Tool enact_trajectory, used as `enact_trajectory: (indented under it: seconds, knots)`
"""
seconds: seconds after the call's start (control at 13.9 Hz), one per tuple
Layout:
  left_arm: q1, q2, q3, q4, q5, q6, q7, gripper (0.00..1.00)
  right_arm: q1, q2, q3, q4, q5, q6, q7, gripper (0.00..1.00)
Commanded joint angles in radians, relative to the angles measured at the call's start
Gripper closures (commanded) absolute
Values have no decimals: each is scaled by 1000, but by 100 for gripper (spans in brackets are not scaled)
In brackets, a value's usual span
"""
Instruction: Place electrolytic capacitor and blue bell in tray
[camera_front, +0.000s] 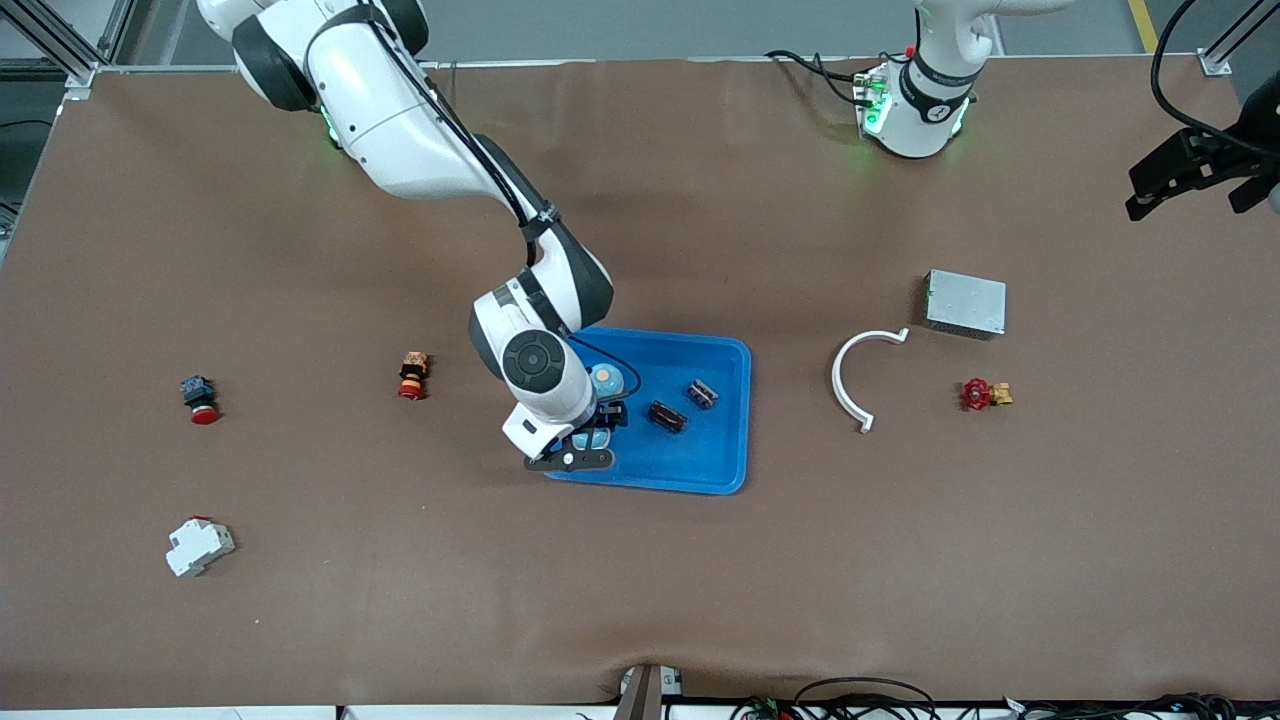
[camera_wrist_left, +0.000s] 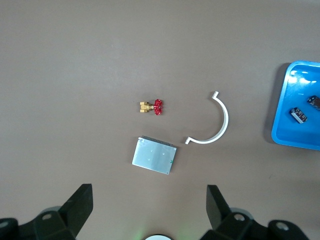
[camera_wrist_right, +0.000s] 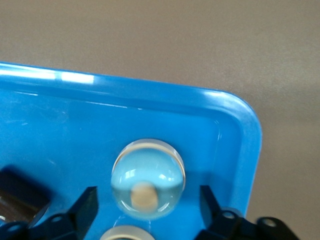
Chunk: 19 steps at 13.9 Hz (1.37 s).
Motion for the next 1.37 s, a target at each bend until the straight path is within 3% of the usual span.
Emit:
enact_trajectory:
  seconds: [0.0,0.29,0.72,1.3]
  knots:
    - [2,-9,6,-9,-13,7,6,0,3,-49,-6,2,18,-92,1,0]
    - [2,-9,7,-11,-15,7,14,0,-8,-137,-7,2,17,-234,-2,0]
    - [4,-11,7,-11,-16,5,15,0,-52,-440,-17,-27,12,-708,0,0]
    - [4,-12,7,-11,-16,5,17,0,-174,-672,-17,-36,6,-951,-117,0]
